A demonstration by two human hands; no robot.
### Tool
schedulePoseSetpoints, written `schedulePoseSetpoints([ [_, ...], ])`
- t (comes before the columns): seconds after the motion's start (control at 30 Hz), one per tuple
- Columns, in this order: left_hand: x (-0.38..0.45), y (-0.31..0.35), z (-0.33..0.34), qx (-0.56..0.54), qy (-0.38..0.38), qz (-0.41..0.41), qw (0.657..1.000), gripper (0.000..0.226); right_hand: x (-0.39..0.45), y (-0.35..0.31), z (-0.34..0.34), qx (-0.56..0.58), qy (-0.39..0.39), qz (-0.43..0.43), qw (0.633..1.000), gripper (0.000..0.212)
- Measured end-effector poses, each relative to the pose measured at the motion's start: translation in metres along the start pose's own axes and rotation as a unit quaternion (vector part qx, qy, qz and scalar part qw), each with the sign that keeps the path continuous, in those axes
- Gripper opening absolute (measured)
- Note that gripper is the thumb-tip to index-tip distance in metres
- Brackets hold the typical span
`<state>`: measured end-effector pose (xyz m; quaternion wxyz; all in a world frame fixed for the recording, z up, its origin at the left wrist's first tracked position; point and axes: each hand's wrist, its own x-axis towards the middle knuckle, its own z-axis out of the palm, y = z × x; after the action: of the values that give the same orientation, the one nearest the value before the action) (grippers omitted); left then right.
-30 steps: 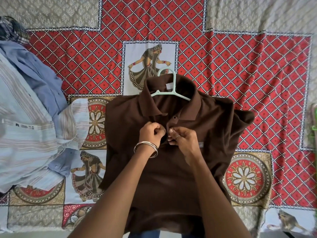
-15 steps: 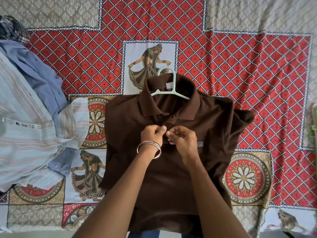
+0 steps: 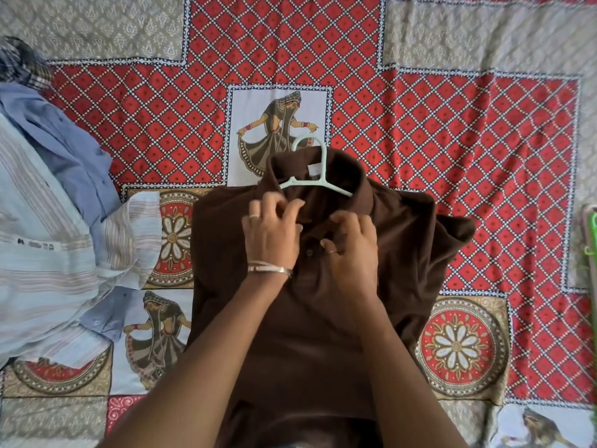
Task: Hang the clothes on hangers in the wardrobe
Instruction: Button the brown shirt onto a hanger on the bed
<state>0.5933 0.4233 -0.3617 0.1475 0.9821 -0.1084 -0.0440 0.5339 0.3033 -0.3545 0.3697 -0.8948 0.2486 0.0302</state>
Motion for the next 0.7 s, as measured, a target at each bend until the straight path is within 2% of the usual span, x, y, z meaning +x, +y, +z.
schedulePoseSetpoints([
  [0.07,0.012,-0.001,-0.001,0.057,-0.04,0.056,0.996,0.022,0.008,0.0,0.003,-0.139,-0.021,-0.08,0.987,0.048],
  [0.1,0.015,-0.003,-0.002,0.082,-0.066,0.084,0.991,0.013,0.01,0.001,0.005,-0.18,-0.028,-0.102,0.978,0.046],
  [0.17,0.023,-0.006,-0.002,0.1,-0.135,0.107,0.98,0.016,0.016,0.006,0.007,-0.188,-0.027,-0.125,0.974,0.033],
  [0.23,0.032,-0.005,-0.006,0.074,-0.177,0.079,0.978,0.022,0.019,0.01,0.007,-0.15,-0.01,-0.138,0.979,0.026],
  [0.37,0.048,0.004,-0.012,-0.032,-0.224,-0.025,0.974,0.015,0.02,0.009,0.002,-0.077,0.0,-0.173,0.982,0.032],
  [0.43,0.049,0.006,-0.012,-0.052,-0.244,-0.052,0.967,0.013,0.018,0.004,0.001,-0.066,-0.001,-0.184,0.981,0.033],
  [0.57,0.056,0.011,-0.012,-0.065,-0.251,-0.08,0.962,0.016,0.02,-0.009,0.0,-0.064,-0.005,-0.167,0.984,0.023],
  [0.7,0.065,0.009,-0.011,-0.167,-0.268,-0.135,0.939,0.016,0.026,-0.016,-0.001,-0.045,-0.006,-0.148,0.988,0.018],
])
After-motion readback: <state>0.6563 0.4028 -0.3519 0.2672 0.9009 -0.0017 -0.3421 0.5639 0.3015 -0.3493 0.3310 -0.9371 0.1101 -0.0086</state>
